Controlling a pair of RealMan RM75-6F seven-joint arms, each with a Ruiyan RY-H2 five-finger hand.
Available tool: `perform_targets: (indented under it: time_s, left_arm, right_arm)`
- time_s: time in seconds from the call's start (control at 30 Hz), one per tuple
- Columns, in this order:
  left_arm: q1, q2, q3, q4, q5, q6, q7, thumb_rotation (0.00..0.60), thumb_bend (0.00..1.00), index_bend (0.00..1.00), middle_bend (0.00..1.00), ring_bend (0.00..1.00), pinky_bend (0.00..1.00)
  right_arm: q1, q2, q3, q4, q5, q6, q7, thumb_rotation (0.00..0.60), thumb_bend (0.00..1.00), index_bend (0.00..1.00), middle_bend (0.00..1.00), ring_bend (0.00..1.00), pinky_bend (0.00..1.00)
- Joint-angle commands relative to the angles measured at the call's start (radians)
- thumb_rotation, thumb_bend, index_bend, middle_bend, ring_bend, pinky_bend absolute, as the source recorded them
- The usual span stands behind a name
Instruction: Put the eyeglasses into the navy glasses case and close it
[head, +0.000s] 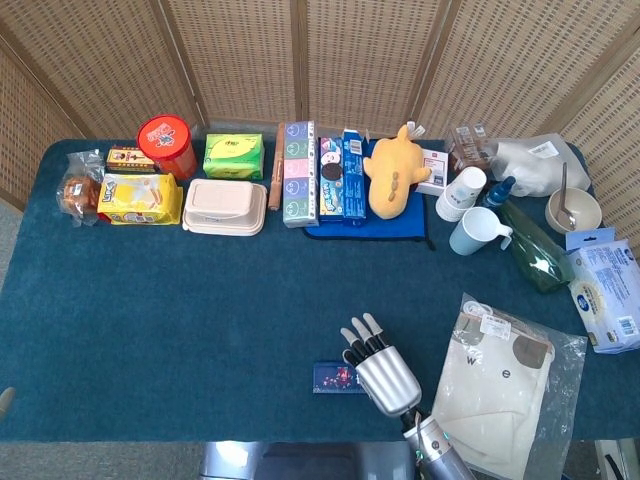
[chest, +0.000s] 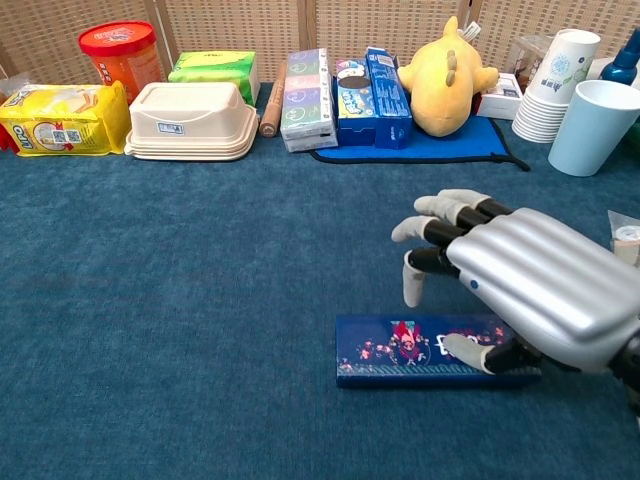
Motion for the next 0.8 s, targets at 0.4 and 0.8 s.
perform_targets:
  time_s: [0.4, 0.8]
  left_arm:
    - [-0.001, -0.006, -0.006, 0.007, -0.008, -0.006, 0.037, 0.600, 0.28, 0.08, 0.06, 0.03, 0.00]
    - [-0.007, -0.008, -0.006, 0.008, -0.009, -0.018, 0.032, 0.600, 0.28, 0.07, 0.06, 0.03, 0.00]
  right_arm:
    - [0.022, 0.088, -0.012, -0.138, 0.068, -0.032, -0.155, 0.600, 0.28, 0.36, 0.18, 0.06, 0.08]
    - [0.031, 0.174, -0.065, -0.366, 0.257, -0.117, -0.386, 0.600, 0.29, 0.00, 0.09, 0.02, 0.08]
